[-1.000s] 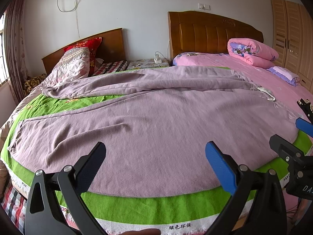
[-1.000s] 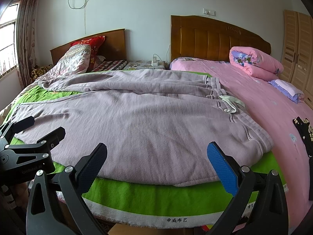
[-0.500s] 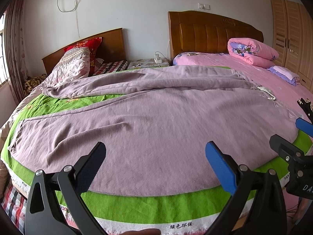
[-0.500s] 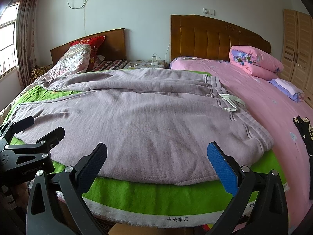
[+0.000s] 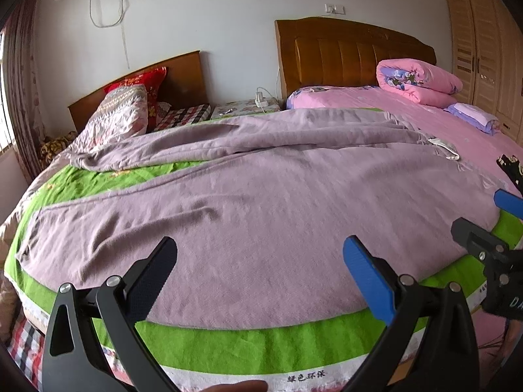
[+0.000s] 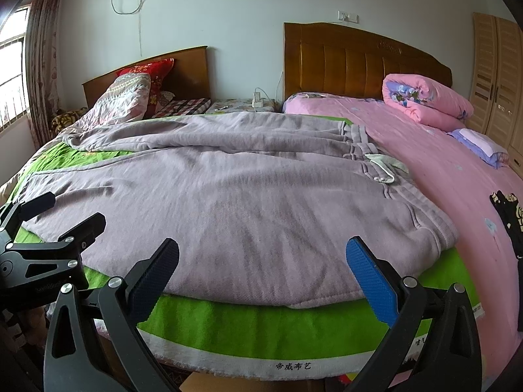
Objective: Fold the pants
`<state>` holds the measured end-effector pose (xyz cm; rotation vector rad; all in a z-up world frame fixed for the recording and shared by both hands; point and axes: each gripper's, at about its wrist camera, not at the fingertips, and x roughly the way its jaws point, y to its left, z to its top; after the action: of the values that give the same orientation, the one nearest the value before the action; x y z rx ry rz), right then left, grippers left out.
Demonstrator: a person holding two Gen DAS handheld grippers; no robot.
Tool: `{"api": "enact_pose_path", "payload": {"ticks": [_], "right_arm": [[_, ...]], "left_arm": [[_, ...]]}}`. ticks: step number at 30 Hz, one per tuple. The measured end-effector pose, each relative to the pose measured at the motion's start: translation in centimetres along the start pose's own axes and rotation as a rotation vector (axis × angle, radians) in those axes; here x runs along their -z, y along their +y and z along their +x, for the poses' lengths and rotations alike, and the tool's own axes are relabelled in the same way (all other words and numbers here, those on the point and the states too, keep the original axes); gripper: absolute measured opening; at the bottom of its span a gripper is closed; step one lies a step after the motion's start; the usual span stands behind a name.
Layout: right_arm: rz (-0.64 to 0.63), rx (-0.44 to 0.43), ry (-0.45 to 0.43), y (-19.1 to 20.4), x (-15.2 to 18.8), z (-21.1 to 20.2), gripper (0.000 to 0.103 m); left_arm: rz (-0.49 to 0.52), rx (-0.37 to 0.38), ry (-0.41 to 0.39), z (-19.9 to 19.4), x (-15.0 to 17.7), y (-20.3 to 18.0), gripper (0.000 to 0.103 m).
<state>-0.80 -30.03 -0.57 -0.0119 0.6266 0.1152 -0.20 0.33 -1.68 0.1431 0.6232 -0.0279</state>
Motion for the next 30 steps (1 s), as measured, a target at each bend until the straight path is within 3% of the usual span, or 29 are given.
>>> {"api": "enact_pose_path", "payload": {"ticks": [4,7,11,15,19,21,25,27,28,29,30], "right_arm": [[-0.015,-0.031,-0.049,-1.3,-2.8,0.1,0.099],[-0.028,-0.104,-0.091,-3.8,-7.7,1.6,0.099],[-0.03,-0.236,-0.103,-7.4,-15.2,7.1,0.099],[0.03,-0.379,0.09,-9.5,-20.8,17.7,0.099],[-0.091,-0.471,0.259,-8.8,-23.5,26.3,0.099],[-0.237,-0.53,0.347,-7.5,-24.5,30.6,0.099],[-0.375,-0.534,0.404,-6.4,-25.6,36.4,0.099],[-0.366,-0.577,0.504,-6.9,-25.6,39.9,0.099],[-0.36,-0.594,0.543,-6.9,-25.5,40.9,0.088],[-0.375,-0.608,0.583,-6.9,-24.9,41.6,0.089],[-0.416,-0.63,0.55,-6.7,-24.8,41.0,0.077]], "left_arm": [[0.018,-0.003,0.032,0.7,-2.4,0.7,0.102],[0.029,0.016,0.06,2.6,-6.0,2.1,0.102],[0.074,0.168,0.169,8.4,-12.1,3.5,0.102],[0.081,0.169,0.145,15.1,-18.3,4.2,0.101],[0.018,0.263,0.337,23.9,-22.6,4.6,0.101],[-0.046,0.286,0.467,28.2,-23.6,4.9,0.101],[-0.181,0.305,0.58,34.0,-24.9,6.0,0.101],[-0.246,0.3,0.625,36.5,-25.3,6.5,0.101],[-0.286,0.303,0.658,37.8,-25.3,6.8,0.101],[-0.315,0.305,0.68,38.4,-25.4,6.9,0.101],[-0.344,0.31,0.702,39.1,-25.4,7.2,0.101]]}}
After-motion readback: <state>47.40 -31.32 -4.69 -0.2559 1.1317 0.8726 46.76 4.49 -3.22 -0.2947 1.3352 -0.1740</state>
